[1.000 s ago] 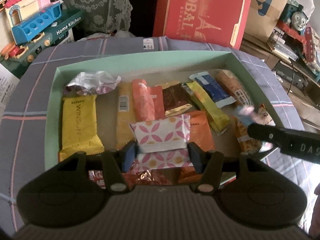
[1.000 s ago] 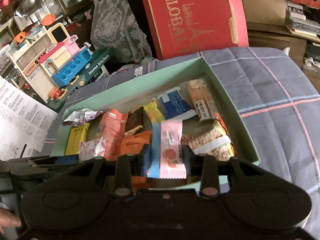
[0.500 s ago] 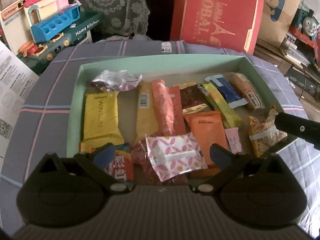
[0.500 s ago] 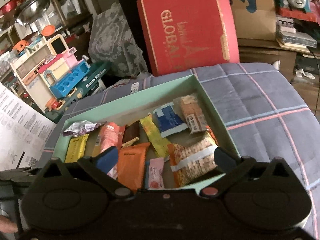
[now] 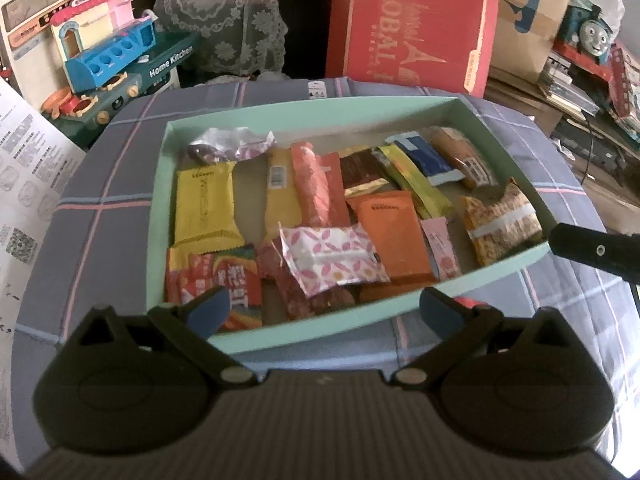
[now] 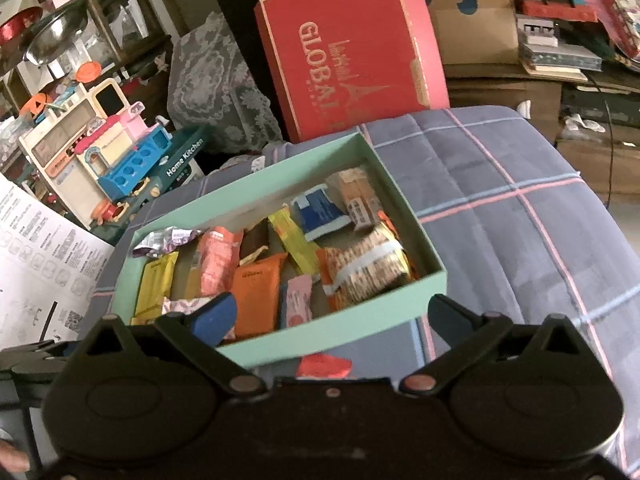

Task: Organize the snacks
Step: 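Grasp the orange round candy with the left tool while the right tool grasps the green-pink candy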

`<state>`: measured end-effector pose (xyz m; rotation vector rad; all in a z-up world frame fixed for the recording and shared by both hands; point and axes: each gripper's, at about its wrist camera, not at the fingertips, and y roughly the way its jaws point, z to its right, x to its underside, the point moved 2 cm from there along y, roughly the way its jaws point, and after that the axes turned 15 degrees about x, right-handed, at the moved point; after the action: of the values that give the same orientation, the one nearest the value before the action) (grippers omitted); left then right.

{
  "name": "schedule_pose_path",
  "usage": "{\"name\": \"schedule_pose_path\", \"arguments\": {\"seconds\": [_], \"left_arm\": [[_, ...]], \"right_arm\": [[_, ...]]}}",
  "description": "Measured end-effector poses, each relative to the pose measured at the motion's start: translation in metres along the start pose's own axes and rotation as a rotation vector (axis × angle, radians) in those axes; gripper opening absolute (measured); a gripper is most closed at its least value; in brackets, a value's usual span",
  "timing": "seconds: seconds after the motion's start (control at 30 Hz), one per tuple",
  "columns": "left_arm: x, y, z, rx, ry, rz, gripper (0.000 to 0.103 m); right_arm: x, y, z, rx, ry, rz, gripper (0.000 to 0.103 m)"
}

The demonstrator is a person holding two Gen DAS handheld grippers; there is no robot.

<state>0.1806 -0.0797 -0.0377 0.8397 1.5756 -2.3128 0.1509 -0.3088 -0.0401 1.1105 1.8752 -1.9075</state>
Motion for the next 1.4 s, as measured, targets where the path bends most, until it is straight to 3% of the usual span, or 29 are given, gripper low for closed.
{"name": "schedule_pose_path", "arguments": {"seconds": [0.3, 0.6, 0.97, 1.13, 1.2, 1.27, 1.37, 1.4], "left_arm": [[0.035, -0.002, 0.016, 0.015, 0.038, -0.055, 0.103], [0.072, 0.015, 0.023, 0.021, 0.061, -0.15, 0.103], [0.087, 0.035, 0.065, 0.153, 0.076, -0.21, 0.102], [0.089, 0.047, 0.09, 0.201, 0.109, -0.223, 0.083], [0.09, 0.053, 0.096, 0.213, 0.118, -0.23, 0.063], [0.092, 0.057, 0.099, 0.216, 0.125, -0.23, 0.055], [0.093, 0.057, 0.103, 0.228, 0.163, -0.214, 0.028], [0.093, 0.056, 0.102, 0.23, 0.168, -0.212, 0.027]], "right_arm": [[0.025, -0.014, 0.022, 0.004, 0.008, -0.019, 0.103], [0.065, -0.006, 0.027, 0.014, -0.025, -0.113, 0.103], [0.089, 0.004, 0.069, 0.054, 0.094, -0.177, 0.103], [0.093, 0.007, 0.089, 0.051, 0.164, -0.182, 0.103], [0.096, 0.008, 0.094, 0.049, 0.18, -0.182, 0.103], [0.097, 0.009, 0.096, 0.042, 0.194, -0.186, 0.102], [0.099, 0.012, 0.098, 0.024, 0.204, -0.194, 0.098], [0.1, 0.012, 0.096, 0.022, 0.201, -0.193, 0.097]]}}
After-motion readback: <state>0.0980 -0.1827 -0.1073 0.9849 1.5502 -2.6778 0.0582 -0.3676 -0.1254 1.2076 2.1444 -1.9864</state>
